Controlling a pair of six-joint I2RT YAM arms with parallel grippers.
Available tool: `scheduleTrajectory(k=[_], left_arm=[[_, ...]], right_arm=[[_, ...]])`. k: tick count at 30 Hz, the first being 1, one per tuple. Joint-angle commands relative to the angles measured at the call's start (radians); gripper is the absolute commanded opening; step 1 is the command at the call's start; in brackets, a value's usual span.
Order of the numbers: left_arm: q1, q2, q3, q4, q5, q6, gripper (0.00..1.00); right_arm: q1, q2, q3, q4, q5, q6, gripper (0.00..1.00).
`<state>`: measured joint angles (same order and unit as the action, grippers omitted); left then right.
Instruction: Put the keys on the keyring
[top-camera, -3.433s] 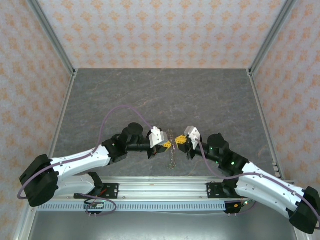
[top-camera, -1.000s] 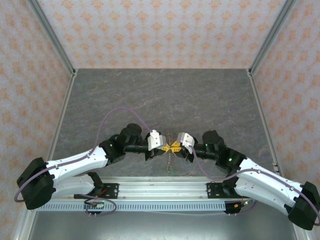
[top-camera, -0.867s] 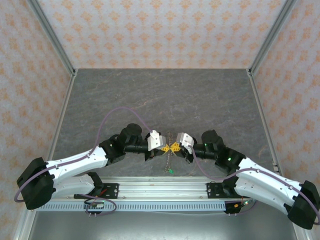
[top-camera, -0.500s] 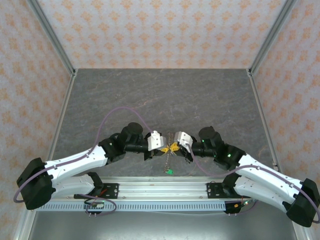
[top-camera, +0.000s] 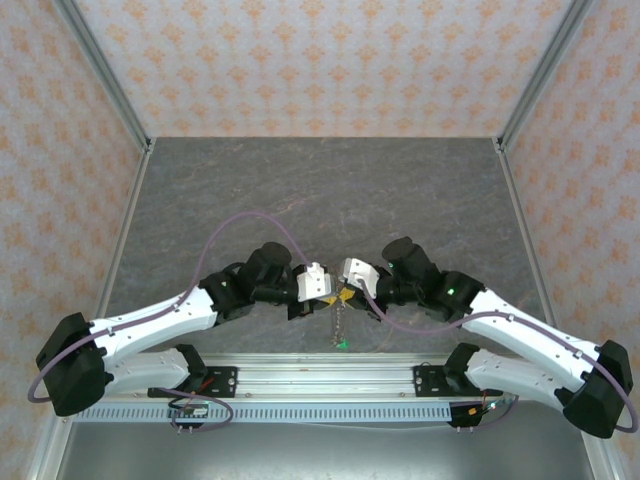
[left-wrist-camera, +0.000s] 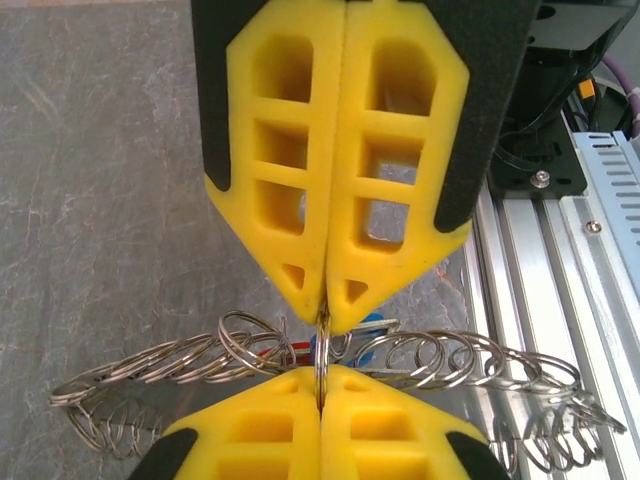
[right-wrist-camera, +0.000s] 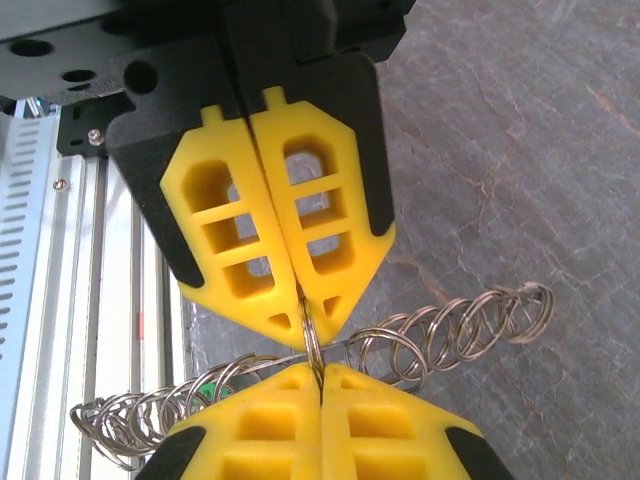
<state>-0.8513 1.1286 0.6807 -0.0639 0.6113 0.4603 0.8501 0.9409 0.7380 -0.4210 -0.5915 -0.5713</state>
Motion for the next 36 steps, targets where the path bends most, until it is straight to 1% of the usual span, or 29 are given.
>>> scheduleTrajectory(k=[1,4,9,16,21,24,27,28,30,31,33,36], left_arm=[[-0.003,0.007,0.018,-0.023,-0.043,0.004,0.0],[-0.002,-0.007,-0.01,0.044,-0.032,-0.028,0.0],[-0.003,-0.034,-0.06,0.159,0.016,-0.068,0.0],[-0.003,-0.038,-0.073,0.213,0.108,-0.074,0.0],[-0.003,-0.043,-0.092,0.274,0.124,-0.095,0.0],[-0.002,-0.043,-0.094,0.284,0.125,-0.101,0.0],[-0.003,-0.049,-0.103,0.3,0.123,-0.106,0.0],[-0.003,-0.053,-0.106,0.306,0.121,-0.11,0.0],[-0.003,-0.059,-0.11,0.309,0.114,-0.112,0.0],[-0.003,-0.061,-0.112,0.309,0.112,-0.112,0.0],[-0.002,-0.064,-0.115,0.311,0.107,-0.113,0.0],[-0.002,-0.063,-0.119,0.317,0.106,-0.117,0.0]], right_arm=[[0.014,-0.004,0.065,-0.048,0.001,-0.02,0.0],[0.015,-0.025,0.038,-0.009,-0.018,-0.003,0.0],[0.015,-0.106,-0.103,0.179,0.001,0.086,0.1],[0.014,-0.114,-0.193,0.321,-0.007,0.159,0.11],[0.0,-0.125,-0.258,0.416,-0.01,0.209,0.13],[-0.011,-0.125,-0.277,0.425,-0.017,0.223,0.11],[-0.017,-0.123,-0.289,0.387,0.03,0.222,0.07],[-0.017,-0.122,-0.293,0.368,0.052,0.222,0.07],[-0.019,-0.122,-0.302,0.343,0.089,0.232,0.13],[-0.019,-0.123,-0.306,0.335,0.101,0.239,0.13],[-0.019,-0.133,-0.312,0.332,0.1,0.249,0.16],[-0.019,-0.147,-0.313,0.332,0.064,0.256,0.18]])
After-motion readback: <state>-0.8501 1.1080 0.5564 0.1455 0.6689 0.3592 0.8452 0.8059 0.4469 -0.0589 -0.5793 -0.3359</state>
